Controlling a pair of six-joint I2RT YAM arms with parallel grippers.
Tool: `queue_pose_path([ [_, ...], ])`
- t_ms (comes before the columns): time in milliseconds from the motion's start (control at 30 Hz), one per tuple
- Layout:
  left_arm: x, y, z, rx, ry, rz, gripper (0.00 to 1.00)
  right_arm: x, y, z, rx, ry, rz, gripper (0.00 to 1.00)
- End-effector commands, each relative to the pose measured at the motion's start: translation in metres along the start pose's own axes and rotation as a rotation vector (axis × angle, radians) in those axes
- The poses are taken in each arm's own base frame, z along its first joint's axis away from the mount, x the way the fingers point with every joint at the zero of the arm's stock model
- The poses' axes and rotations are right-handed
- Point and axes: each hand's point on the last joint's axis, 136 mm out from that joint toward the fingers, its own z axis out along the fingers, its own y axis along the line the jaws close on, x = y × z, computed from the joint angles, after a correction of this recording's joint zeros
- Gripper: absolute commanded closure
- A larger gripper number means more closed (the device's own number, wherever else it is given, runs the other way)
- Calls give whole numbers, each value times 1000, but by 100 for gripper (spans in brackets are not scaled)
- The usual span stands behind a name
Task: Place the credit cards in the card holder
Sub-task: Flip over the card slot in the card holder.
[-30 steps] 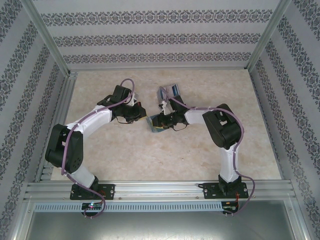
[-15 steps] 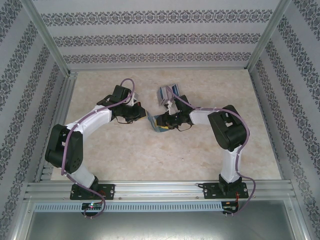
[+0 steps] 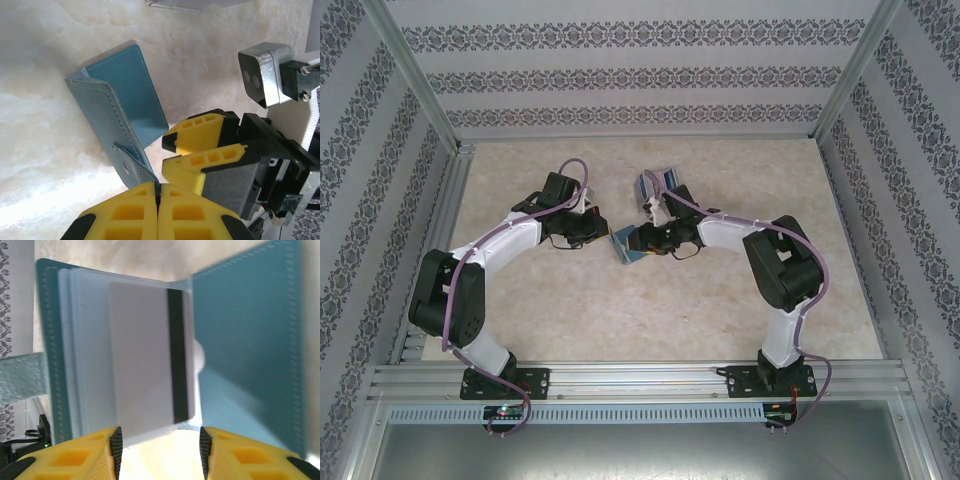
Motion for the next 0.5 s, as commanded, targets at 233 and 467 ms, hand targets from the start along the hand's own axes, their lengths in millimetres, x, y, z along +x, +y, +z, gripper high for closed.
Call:
queue_pose_path([
  [233, 5, 14, 3, -24, 16, 6, 100, -7, 15, 8, -21, 23, -83, 48],
  [467, 6, 17, 4, -31, 17, 6, 100, 3, 6, 25, 5, 78, -74, 48],
])
